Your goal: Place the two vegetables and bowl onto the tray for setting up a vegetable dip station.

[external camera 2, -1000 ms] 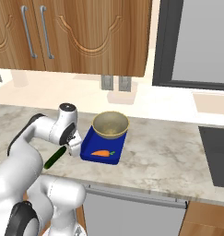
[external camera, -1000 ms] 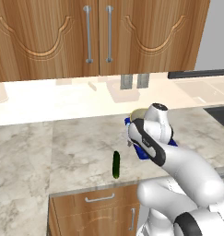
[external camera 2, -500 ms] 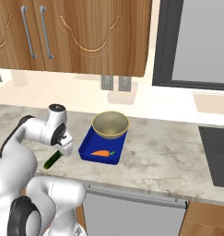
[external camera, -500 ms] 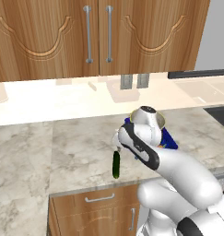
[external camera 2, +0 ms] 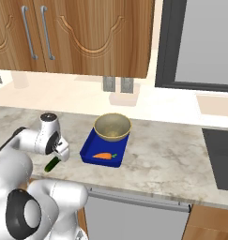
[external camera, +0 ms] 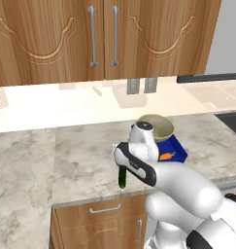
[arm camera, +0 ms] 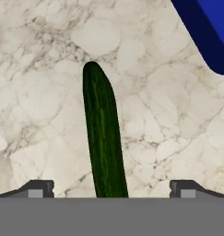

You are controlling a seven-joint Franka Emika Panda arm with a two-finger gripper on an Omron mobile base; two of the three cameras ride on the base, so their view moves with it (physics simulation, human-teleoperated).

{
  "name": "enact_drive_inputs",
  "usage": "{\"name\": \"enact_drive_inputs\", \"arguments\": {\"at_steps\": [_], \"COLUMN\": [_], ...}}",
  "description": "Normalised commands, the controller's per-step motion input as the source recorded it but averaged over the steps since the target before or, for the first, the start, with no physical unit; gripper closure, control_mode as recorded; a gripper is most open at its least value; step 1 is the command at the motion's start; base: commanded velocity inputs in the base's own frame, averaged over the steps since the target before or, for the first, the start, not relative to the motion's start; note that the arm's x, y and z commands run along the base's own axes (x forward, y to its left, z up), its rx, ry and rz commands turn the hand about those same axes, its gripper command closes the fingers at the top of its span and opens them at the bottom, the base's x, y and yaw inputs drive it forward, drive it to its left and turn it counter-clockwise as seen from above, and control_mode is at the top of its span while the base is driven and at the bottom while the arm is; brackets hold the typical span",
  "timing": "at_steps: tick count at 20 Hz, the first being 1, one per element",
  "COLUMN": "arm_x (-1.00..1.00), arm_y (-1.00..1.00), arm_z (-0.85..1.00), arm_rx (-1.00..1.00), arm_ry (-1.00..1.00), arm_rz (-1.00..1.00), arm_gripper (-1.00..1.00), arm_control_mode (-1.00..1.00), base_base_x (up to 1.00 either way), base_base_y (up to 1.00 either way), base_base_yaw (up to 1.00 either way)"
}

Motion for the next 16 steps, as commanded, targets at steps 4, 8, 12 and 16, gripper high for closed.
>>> {"name": "enact_drive_inputs", "arguments": {"at_steps": [4,8,12,16], "arm_x": [0.14,0.17,0.26,0.15], "arm_y": [0.00,0.16,0.36,0.16], "arm_z": [-0.44,-0.22,-0.14,-0.10], "arm_rx": [-0.08,-0.06,-0.08,-0.04], "arm_ry": [-0.02,0.00,0.11,0.13], "arm_rz": [-0.09,-0.03,0.00,0.00], "arm_gripper": [-1.00,-1.00,-1.00,-1.00], "arm_control_mode": [-1.00,-1.00,-1.00,-1.00], "base_base_x": [0.00,0.00,0.00,0.00], "base_base_y": [0.00,0.00,0.00,0.00], "base_base_yaw": [0.00,0.00,0.00,0.00]}}
